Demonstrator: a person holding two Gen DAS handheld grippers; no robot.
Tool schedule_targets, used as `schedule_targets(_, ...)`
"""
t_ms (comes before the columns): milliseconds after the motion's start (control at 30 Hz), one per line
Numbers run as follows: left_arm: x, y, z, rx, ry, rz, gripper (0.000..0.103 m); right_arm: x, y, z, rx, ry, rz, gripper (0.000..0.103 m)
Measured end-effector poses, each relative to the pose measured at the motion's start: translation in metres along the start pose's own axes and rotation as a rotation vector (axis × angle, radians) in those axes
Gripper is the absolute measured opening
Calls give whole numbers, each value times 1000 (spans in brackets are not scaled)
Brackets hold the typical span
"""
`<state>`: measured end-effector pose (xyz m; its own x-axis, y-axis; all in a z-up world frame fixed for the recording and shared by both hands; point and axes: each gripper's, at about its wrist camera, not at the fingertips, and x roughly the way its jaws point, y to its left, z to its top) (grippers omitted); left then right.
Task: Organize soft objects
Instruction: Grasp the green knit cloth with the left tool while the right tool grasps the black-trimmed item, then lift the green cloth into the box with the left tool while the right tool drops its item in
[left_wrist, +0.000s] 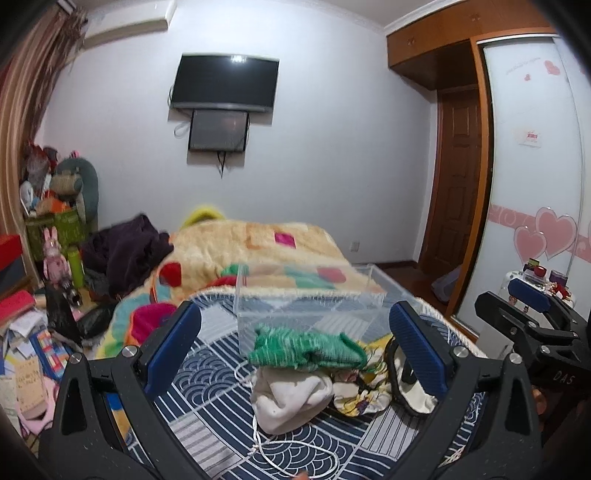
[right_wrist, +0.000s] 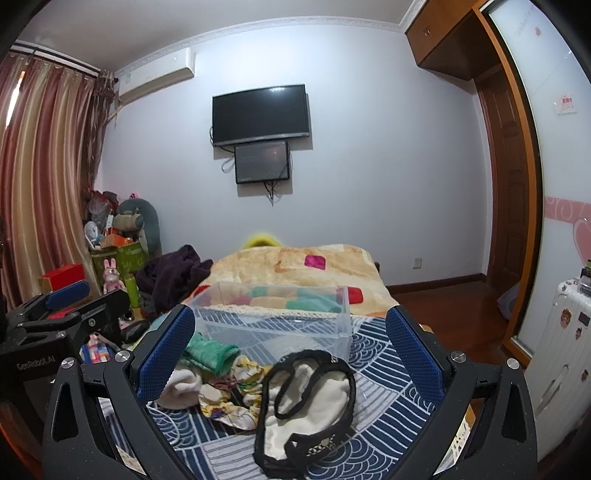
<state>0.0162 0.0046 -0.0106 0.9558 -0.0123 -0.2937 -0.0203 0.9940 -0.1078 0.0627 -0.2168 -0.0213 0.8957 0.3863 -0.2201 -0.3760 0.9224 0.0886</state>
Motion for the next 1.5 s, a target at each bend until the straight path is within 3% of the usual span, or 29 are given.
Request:
schedule_targets(167,33,8,-16,-27,98,43,103,23,-14,-15,24,90,-15,103)
schedule_targets(400,75,11,-27,-81,202,28,103,54,-41,-39,141,248,-33,102)
schedule_targets(600,98,4,-34,-70,232,19,100,63,-46,-52,168,337,-23,78)
schedule_targets(667,96,3,-37,-54,221,16,84,64,-44,-55,172,354,-8,62)
schedule_targets(733,92,-1,-39,-32,213,28,75,66,-43,-56,172,366,3,51)
schedule_targets(1033,81,-6,-42,32,169,35,35,64,-47,-53,201,326,12,24)
schedule_targets(1500,41,-4,-15,10,81,-3,30,34,-44,-20,187,161,-1,20)
